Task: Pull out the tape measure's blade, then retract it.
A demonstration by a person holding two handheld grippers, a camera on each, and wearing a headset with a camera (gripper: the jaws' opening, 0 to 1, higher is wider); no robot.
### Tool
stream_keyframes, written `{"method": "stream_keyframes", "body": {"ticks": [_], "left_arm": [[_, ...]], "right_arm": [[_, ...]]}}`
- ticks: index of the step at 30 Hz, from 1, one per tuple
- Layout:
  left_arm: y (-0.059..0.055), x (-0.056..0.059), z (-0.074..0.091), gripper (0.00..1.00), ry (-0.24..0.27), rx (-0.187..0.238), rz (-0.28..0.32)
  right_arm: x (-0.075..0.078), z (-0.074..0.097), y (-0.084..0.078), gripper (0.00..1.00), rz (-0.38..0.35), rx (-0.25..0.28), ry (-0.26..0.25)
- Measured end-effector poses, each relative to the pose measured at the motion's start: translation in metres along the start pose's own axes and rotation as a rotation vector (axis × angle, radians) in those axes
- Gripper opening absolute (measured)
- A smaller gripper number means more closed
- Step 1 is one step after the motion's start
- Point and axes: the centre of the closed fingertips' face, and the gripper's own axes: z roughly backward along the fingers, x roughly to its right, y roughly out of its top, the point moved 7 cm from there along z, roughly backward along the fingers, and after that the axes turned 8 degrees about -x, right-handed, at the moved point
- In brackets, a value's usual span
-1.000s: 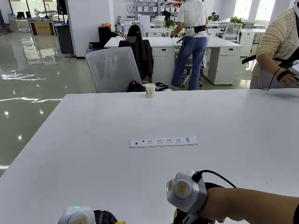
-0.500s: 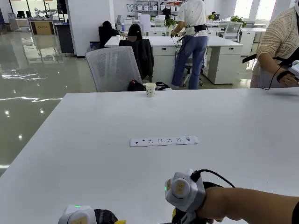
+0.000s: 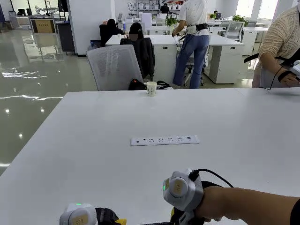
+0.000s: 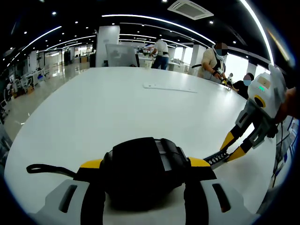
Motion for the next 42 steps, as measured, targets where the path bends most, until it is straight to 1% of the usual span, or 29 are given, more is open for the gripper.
{"method": "stream_keyframes", "body": {"ticks": [8, 9, 16, 30, 35, 42], "left_arm": [[0.0, 0.0, 0.0, 0.64, -0.001, -0.002, 0.001], [-0.001, 0.002, 0.001, 0.64, 0.0, -0.001, 0.001], [0.0, -0.001, -0.002, 0.63, -0.005, -0.004, 0.006], [0.0, 0.0, 0.002, 0.63, -0.013, -0.012, 0.009], [0.001, -0.002, 0.001, 0.63, -0.021, -0.02, 0.011], [0.001, -0.001, 0.002, 0.63, -0.026, -0.022, 0.008]], "right_arm": [[0.0, -0.002, 0.003, 0.11, 0.001, -0.001, 0.001], [0.0, -0.001, 0.004, 0.11, 0.002, -0.001, 0.001], [0.0, -0.002, 0.006, 0.11, 0.002, 0.003, 0.001], [-0.001, -0.003, 0.012, 0.11, -0.002, 0.02, 0.002], [0.0, -0.004, 0.015, 0.11, -0.002, 0.023, 0.005], [-0.001, -0.005, 0.019, 0.11, -0.003, 0.024, 0.008]]}}
